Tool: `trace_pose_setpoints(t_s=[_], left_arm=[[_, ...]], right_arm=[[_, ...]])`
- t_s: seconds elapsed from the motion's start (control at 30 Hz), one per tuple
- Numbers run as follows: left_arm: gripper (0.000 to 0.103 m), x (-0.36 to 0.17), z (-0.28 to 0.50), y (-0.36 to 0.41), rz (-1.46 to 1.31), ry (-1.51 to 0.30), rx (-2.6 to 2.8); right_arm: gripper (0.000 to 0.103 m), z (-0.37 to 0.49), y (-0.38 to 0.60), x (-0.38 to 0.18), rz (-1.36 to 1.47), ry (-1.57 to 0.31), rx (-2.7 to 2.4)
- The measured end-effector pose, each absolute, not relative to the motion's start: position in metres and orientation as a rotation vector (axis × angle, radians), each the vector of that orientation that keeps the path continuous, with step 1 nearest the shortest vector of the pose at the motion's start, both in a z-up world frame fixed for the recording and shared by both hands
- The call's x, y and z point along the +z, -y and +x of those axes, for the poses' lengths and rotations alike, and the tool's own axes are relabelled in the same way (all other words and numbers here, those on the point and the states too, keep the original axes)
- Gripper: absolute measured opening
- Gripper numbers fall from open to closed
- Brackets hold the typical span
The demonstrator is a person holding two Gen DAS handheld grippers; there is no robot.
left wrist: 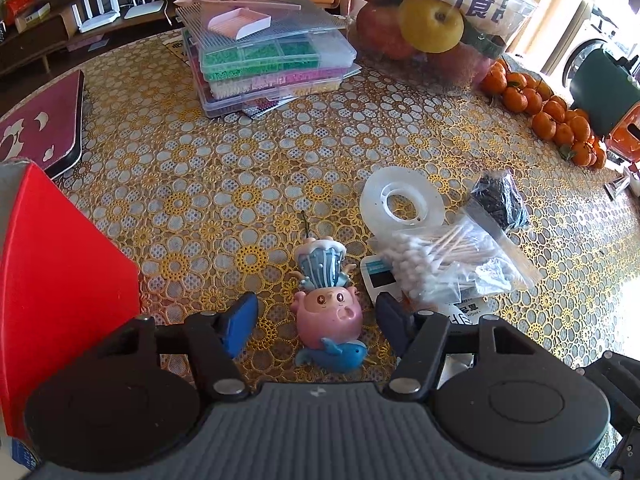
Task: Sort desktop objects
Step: 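Grasp the white herbal box with the right tool while the left tool grasps the pink pig toy, then carry the white box and pink pig toy over the red box with both tools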
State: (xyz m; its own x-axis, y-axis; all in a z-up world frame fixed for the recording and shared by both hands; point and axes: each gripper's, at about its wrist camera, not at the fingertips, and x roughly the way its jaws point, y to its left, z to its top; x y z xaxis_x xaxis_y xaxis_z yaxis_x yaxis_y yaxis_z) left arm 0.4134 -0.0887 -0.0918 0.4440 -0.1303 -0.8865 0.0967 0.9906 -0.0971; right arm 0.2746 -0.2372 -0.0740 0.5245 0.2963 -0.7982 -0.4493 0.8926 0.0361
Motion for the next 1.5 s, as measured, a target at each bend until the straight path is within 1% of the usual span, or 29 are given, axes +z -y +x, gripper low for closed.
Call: trace_pose_setpoints(t_s=[0.07, 0.1, 0.17, 0.2, 0.23, 0.27, 0.3, 0.33, 0.6, 0.93, 1.5], left_arm=[[0.054, -0.092, 0.413, 0.089, -0.021, -1.094, -0.139], [0.048, -0.091, 0.413, 0.089, -0.019, -1.090, -0.142], [0.044, -0.091, 0.413, 0.089, -0.017, -1.087, -0.142], [0.041, -0.090, 0.412, 0.090, -0.014, -1.085, -0.143], [0.036, -0.090, 0.412, 0.090, -0.012, -1.083, -0.146], [0.036, -0.090, 0.412, 0.091, -0.014, -1.085, -0.147], [0.036, -0.090, 0.412, 0.091, -0.017, -1.086, -0.147], [0.036, -0.090, 0.412, 0.091, -0.018, -1.086, -0.149], [0.036, -0.082, 0.408, 0.088, -0.041, -1.081, -0.157], [0.036, -0.065, 0.390, 0.087, -0.055, -1.075, -0.185], [0.036, -0.024, 0.337, 0.078, -0.046, -1.042, -0.255]], right_arm=[[0.041, 0.274, 0.237, -0.074, -0.189, -0.911, 0.442], [0.040, 0.274, 0.237, -0.074, -0.189, -0.911, 0.439], [0.039, 0.275, 0.238, -0.074, -0.183, -0.912, 0.435], [0.037, 0.275, 0.238, -0.074, -0.181, -0.913, 0.432], [0.037, 0.275, 0.238, -0.073, -0.179, -0.913, 0.432], [0.036, 0.275, 0.238, -0.073, -0.175, -0.915, 0.433], [0.030, 0.275, 0.239, -0.073, -0.170, -0.917, 0.435], [0.029, 0.275, 0.239, -0.073, -0.168, -0.918, 0.432], [0.029, 0.273, 0.246, -0.067, -0.143, -0.918, 0.401], [0.029, 0.258, 0.256, -0.046, -0.130, -0.896, 0.385], [0.029, 0.220, 0.251, -0.001, -0.132, -0.857, 0.391]])
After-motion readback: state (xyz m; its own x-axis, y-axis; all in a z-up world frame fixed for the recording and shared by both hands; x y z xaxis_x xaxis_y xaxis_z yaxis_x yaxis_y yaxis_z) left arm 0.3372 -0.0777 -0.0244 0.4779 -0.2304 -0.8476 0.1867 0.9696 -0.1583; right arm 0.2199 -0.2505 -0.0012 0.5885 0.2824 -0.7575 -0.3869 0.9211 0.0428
